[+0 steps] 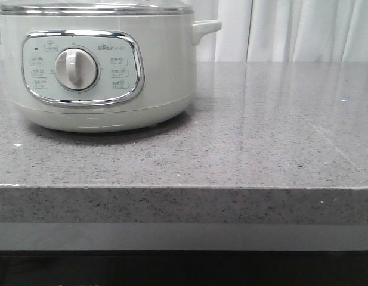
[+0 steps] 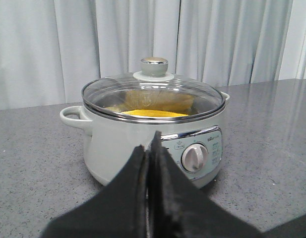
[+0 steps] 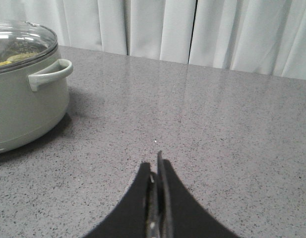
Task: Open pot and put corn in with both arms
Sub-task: 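Release the lid knob and raise the left gripper away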
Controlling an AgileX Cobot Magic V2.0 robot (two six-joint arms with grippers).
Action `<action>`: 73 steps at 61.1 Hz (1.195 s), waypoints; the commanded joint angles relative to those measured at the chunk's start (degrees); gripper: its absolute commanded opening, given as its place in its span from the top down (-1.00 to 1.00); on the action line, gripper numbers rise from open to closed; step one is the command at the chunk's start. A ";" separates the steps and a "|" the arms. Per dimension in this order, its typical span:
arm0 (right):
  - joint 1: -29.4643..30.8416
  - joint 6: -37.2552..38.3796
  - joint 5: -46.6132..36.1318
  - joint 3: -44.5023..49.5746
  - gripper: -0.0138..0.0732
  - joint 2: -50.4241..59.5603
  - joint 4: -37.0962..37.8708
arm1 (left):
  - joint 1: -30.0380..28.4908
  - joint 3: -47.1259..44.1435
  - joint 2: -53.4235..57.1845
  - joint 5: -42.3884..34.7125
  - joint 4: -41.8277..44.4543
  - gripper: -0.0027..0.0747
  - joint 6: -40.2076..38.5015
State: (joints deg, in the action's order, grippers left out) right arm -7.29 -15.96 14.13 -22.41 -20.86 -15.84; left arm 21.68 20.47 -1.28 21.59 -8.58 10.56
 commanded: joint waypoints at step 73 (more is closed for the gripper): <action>0.28 -0.45 -4.60 -1.56 0.84 -0.36 -0.07 | -22.93 -20.88 2.97 -13.60 3.35 0.98 -8.00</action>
State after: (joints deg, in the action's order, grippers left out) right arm -7.29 -15.96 14.13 -22.41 -20.86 -15.84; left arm -1.21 -0.48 0.24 12.17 -4.64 3.18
